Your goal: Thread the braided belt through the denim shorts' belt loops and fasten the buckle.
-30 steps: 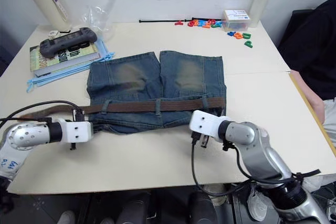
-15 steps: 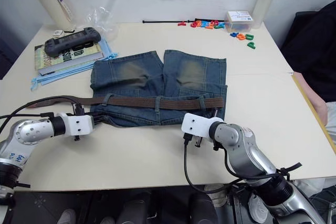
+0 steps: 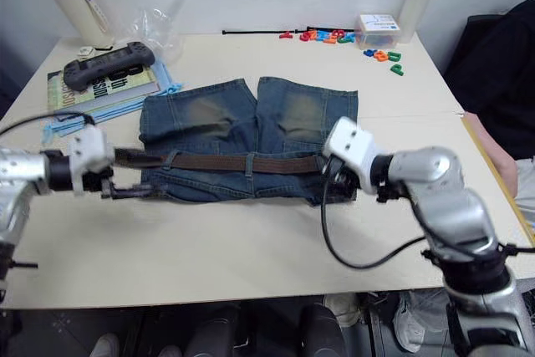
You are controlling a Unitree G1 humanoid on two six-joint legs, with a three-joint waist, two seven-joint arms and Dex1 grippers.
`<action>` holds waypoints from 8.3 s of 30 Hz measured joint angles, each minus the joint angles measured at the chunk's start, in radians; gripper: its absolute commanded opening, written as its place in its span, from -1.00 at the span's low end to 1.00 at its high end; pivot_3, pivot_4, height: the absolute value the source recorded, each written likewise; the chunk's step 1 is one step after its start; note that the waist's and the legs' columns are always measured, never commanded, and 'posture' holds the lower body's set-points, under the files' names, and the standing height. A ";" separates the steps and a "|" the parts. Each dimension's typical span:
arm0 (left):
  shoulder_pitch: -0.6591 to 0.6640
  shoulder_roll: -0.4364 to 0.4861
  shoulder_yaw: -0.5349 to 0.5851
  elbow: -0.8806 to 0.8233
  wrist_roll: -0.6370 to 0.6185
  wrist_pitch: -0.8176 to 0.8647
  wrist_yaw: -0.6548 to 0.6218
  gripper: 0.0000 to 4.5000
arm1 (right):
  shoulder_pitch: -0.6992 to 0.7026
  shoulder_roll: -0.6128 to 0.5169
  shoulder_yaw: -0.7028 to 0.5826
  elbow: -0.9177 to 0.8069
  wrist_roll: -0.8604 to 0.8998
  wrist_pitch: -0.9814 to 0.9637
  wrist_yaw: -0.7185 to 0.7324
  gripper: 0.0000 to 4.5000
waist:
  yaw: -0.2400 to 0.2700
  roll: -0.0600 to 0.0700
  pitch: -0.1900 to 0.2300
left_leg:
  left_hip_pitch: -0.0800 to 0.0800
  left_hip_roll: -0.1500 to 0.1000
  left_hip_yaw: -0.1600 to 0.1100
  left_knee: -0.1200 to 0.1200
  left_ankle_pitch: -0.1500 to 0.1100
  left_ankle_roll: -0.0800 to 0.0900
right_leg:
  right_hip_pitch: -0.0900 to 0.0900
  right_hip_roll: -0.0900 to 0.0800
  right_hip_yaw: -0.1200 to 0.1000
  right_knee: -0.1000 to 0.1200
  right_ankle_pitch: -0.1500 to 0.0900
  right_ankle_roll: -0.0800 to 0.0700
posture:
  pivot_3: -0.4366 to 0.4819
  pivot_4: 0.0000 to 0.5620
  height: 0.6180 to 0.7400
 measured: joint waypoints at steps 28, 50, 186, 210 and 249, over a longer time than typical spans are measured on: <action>-0.483 -0.255 -0.078 0.948 0.301 -0.050 -0.044 0.27 | -0.307 0.122 0.098 0.843 0.044 -0.032 0.010 -0.63 | -0.009 -0.002 0.001 | -0.014 0.001 0.012 0.017 0.001 0.000 | -0.016 0.003 0.007 0.012 0.002 0.004 | -0.05 -0.47 0.56; -0.109 -0.259 0.155 0.440 0.176 -0.313 0.024 -0.76 | 0.004 0.087 -0.081 0.223 0.159 -0.050 -0.086 -1.00 | -0.016 -0.002 0.001 | -0.017 0.001 0.021 0.015 0.000 0.002 | -0.026 -0.006 0.008 0.019 0.002 0.004 | -0.05 -0.47 0.56; -0.169 -0.184 -0.101 0.524 0.239 -0.077 0.123 0.26 | -0.056 0.000 0.220 0.486 0.152 -0.104 -0.208 0.31 | -0.004 0.006 -0.009 | -0.009 0.001 0.036 0.023 -0.018 0.015 | -0.015 -0.012 -0.006 0.000 0.011 0.014 | -0.05 -0.47 0.56; -0.243 -0.344 -0.101 0.573 0.348 -0.131 0.278 -0.98 | -0.293 0.216 0.276 1.110 -0.243 -0.702 -0.427 -1.00 | 0.000 0.006 -0.015 | 0.001 -0.005 0.037 0.020 -0.013 0.015 | -0.008 -0.025 -0.010 0.007 0.014 0.012 | -0.05 -0.47 0.56; 0.192 -0.429 0.273 -0.471 -0.030 0.462 0.634 0.62 | 0.003 0.278 -0.056 0.199 -0.019 -0.258 -0.547 0.97 | 0.006 0.012 -0.004 | -0.015 -0.071 -0.084 -0.037 0.049 0.011 | 0.027 -0.040 -0.037 -0.005 -0.010 0.039 | -0.05 -0.47 0.45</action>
